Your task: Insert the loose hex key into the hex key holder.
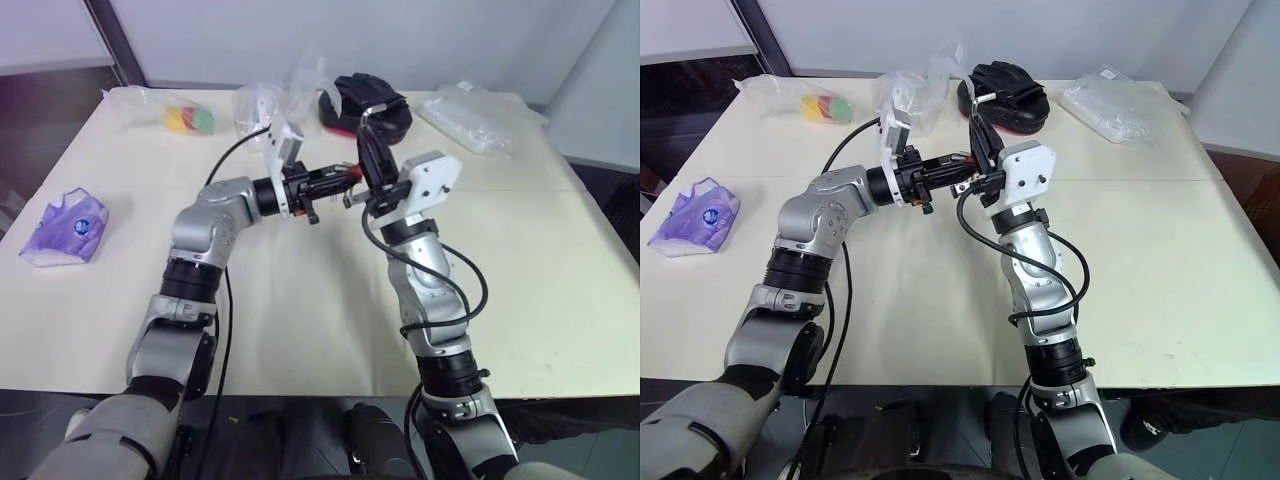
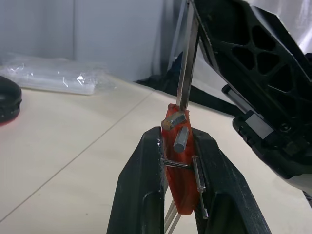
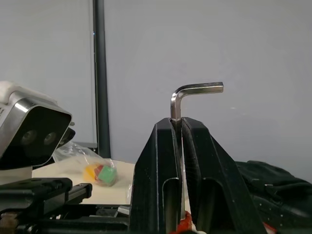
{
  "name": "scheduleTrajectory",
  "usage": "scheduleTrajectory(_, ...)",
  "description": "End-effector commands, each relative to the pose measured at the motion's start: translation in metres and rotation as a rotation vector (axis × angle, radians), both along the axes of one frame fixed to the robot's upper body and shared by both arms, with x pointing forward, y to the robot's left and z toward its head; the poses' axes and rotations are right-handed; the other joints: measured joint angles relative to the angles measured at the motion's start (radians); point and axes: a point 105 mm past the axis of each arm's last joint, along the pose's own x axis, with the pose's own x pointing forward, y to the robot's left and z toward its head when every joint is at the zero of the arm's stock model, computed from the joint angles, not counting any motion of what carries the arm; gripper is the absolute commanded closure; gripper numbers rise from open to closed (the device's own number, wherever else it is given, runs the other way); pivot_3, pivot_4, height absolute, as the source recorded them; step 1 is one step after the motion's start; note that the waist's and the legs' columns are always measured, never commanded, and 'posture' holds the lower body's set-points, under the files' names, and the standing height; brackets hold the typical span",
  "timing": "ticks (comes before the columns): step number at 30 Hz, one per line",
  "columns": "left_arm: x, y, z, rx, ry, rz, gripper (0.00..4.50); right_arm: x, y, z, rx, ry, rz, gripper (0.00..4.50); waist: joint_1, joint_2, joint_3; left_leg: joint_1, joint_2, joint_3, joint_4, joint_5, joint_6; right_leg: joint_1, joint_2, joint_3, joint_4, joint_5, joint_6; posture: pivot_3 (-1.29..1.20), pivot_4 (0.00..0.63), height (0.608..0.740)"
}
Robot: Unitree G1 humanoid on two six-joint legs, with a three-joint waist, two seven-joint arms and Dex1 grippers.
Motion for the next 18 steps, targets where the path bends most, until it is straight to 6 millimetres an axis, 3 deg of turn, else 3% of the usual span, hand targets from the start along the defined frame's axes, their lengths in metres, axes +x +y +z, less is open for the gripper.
scheduleTrajectory(1, -0.0070, -0.0006, 0.0232, -0.041, -0.078, -0.022, 4.29, -0.0001, -0.0034, 0.0020, 0.023, -0.008, -0.008, 4.44, 0.000, 0.000, 0.000, 0.000, 0.000, 0.000, 0.000, 0.000, 0.000, 0.000, 0.000, 0.000, 0.000, 0.000, 0.000, 0.00, 0.150, 0.740)
scheduleTrajectory(18, -0.0089, -0.0006, 0.0205, -0.038, -0.064, -0.027, 4.29, 0.0009, -0.0019, 0.0069, 0.026, -0.023, -0.009, 4.44, 0.000, 0.000, 0.000, 0.000, 0.000, 0.000, 0.000, 0.000, 0.000, 0.000, 0.000, 0.000, 0.000, 0.000, 0.000, 0.00, 0.150, 0.740)
